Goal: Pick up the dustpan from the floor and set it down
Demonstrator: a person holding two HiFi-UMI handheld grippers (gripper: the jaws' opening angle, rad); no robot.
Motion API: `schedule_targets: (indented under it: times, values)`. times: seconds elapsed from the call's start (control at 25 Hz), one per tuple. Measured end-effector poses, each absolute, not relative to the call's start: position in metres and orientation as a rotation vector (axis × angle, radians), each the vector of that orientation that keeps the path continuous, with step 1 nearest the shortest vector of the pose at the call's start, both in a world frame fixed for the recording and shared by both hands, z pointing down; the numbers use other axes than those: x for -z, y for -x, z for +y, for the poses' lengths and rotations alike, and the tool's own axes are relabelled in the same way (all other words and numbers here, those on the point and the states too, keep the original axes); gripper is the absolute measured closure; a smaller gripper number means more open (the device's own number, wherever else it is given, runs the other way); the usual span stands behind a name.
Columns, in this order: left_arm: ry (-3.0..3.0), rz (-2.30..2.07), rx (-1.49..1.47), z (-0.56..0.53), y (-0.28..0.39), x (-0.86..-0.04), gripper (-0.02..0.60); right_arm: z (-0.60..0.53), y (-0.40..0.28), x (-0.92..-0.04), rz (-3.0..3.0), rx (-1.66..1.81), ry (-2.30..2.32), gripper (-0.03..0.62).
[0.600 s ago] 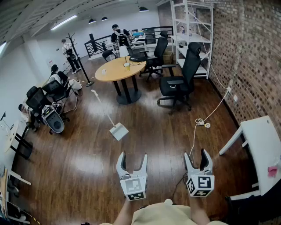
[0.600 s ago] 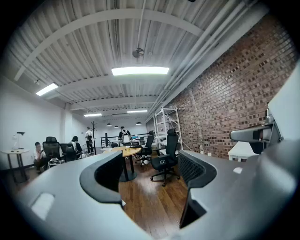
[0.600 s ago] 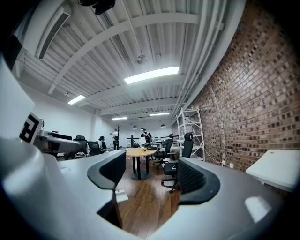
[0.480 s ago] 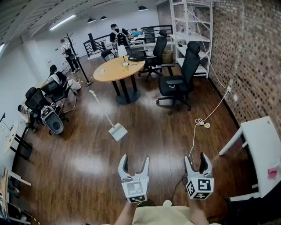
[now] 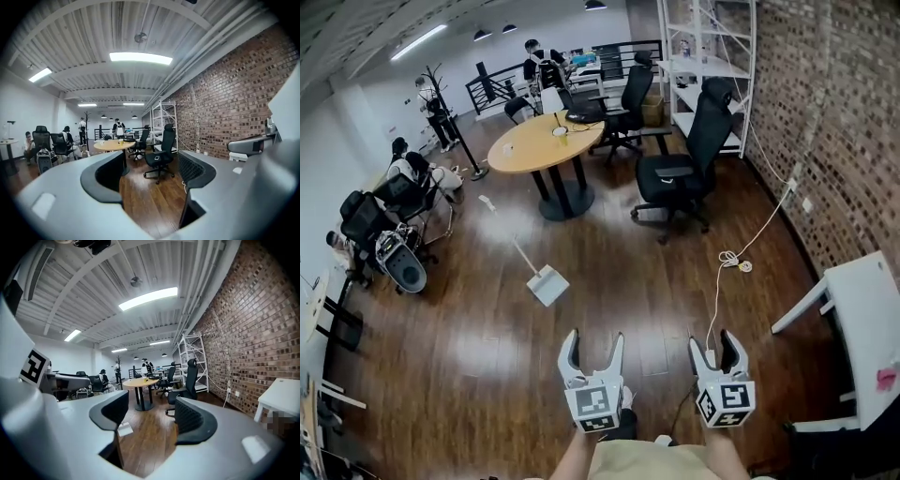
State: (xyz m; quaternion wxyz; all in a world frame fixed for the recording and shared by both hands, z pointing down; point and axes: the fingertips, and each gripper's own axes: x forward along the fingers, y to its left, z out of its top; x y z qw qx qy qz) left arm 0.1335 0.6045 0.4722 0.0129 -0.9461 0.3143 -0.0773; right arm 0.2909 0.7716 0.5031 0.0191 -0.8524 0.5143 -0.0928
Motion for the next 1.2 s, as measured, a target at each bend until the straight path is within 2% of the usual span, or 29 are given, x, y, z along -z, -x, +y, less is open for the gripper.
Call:
schedule_targets:
  times: [0.32,0.76,1.2]
  values:
    - [2.929,0.998,0.084,0.468,-0.147,-0.434,0.244,0.633,-0.302,-0.455,1.691,0.13,2.643,0.306]
    - [2.916,1.408,0.124,0.336,-0.061,-0.464,0.255,0.456,-0.231,-0.479,2.138,0.222,2.383,0.31]
    - [2.597,1.855,0.2,0.242,-0.021,-0.465,0.255,0.287,-0.226,-0.469,2.443,0.204,1.944,0.326]
